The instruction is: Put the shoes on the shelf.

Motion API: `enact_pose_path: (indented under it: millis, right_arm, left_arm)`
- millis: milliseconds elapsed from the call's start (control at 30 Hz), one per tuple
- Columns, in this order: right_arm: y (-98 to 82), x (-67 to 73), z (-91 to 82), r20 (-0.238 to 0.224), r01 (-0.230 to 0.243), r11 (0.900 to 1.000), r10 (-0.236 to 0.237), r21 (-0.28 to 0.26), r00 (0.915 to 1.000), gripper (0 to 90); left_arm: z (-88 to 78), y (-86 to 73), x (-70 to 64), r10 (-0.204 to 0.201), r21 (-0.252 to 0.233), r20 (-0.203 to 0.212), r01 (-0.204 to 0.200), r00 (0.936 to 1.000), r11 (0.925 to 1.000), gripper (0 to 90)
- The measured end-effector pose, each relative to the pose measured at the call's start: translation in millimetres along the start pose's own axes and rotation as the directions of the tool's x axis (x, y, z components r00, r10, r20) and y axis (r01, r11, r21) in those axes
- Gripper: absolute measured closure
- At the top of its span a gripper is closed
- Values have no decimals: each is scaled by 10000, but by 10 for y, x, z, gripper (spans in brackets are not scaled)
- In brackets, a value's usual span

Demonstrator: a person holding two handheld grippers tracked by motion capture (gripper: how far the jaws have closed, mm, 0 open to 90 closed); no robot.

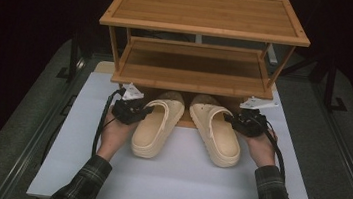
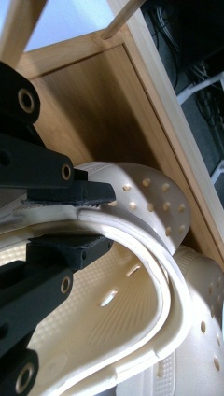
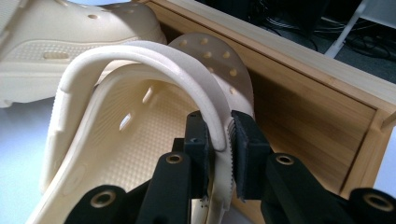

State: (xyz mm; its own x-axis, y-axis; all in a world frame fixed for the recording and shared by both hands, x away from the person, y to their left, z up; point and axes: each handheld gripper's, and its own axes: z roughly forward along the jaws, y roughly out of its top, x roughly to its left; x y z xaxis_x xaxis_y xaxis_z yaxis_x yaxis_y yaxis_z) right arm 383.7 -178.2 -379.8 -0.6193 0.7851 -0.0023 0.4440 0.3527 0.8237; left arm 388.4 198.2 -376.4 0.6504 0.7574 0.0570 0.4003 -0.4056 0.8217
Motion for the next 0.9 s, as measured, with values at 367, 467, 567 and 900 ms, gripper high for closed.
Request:
enact_pose_path:
  millis: [367,467,567,900]
  right_arm:
    - [53,-4,231,502,-74,10000,75,-19,9987,775]
    - [71,-1,275,681,-99,9999,103,-73,9976,774]
    - [93,13,314,752,-169,9996,185,-223,9970,773]
    - [91,66,417,943,-220,9996,233,-149,9953,755]
  left_arm:
    - [227,48,-45,88,-146,-542,-96,9985,9998,766]
    - [267,54,-47,169,-242,-647,-185,9978,9995,765]
    - [293,46,-50,108,-219,-698,-124,9975,9997,764]
    - [328,27,-69,48,-202,-531,-58,9986,9998,744]
